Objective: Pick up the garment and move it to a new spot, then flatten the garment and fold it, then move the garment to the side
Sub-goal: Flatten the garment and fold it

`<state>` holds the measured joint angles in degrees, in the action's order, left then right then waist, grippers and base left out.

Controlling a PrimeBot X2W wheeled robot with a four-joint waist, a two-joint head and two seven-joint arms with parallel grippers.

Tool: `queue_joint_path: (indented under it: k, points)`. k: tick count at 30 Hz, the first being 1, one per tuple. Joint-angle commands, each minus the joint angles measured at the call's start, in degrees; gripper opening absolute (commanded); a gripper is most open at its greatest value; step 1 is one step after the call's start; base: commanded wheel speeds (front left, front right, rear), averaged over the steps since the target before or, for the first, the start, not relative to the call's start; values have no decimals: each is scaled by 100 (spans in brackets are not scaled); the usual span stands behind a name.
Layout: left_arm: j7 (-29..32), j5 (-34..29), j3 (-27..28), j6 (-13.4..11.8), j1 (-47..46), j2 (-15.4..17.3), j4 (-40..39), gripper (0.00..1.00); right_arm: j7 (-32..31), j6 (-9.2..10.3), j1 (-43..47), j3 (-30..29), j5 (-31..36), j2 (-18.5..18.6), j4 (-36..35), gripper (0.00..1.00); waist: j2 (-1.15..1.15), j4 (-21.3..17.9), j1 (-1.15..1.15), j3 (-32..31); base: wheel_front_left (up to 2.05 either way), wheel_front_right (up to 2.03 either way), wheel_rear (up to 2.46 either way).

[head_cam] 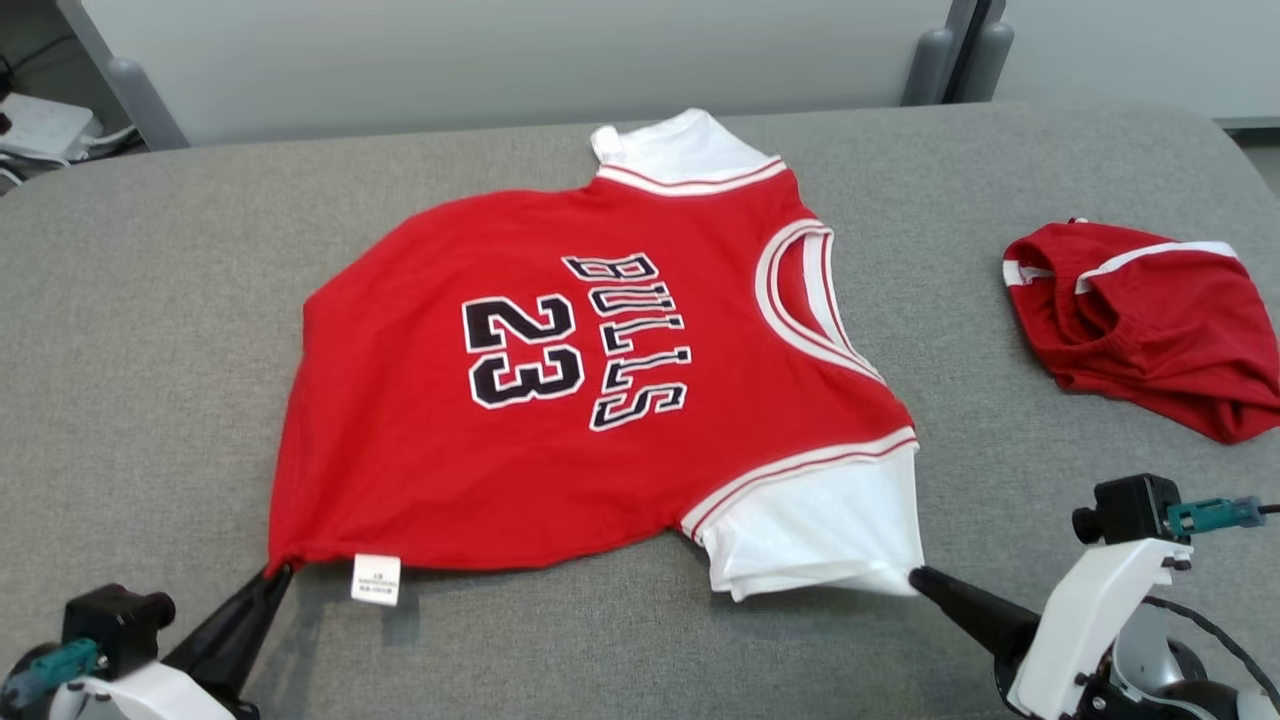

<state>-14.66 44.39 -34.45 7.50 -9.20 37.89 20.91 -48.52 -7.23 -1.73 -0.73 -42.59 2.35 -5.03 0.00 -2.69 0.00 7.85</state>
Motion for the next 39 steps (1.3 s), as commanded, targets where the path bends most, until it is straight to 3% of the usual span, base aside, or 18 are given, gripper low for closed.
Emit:
queue_joint_path:
  k: [1, 10, 14, 20, 26, 28, 32, 39]
  points:
    - [-34, -64, 251, -1, -55, 183, -24, 0, -152, -25, -20, 49, -130, 53, -258, 0, 0, -7, 0, -84, 0, 0, 0]
    - [-34, 33, 13, -1, 289, 107, 139, 0, -816, -25, 372, 53, -443, 53, -575, 0, 0, -45, 0, -290, 0, 0, 0]
    - [-34, 109, 43, -1, 350, 192, 211, 0, -814, -25, 429, 75, -404, 53, -781, 0, 0, -35, 0, -302, 0, 0, 0]
    - [-34, 161, 728, -1, 324, 353, -399, 0, 404, -25, -71, 679, -36, 53, -1136, 0, 0, 3, 0, -93, 0, 0, 0]
    - [-34, 99, 1113, -1, 258, 514, -1125, 0, 1910, -25, -812, 1215, 400, 53, -896, 0, 0, 62, 0, 16, 0, 0, 0]
    - [-34, 113, 1138, -1, 232, 541, -1228, 0, 2085, -25, -935, 1327, 443, 53, -803, 0, 0, 72, 0, 28, 0, 0, 0]
    - [-34, 293, 891, -1, 175, 847, -1639, 0, 2478, -25, -1282, 1701, 372, 53, -490, 0, 0, 108, 0, 120, 0, 0, 0]
    - [289, 1252, -136, -1, -9, 1877, -2161, 0, 2308, -25, -1413, 1881, 579, 53, -263, 0, 0, 122, 0, 553, 0, 0, 0]
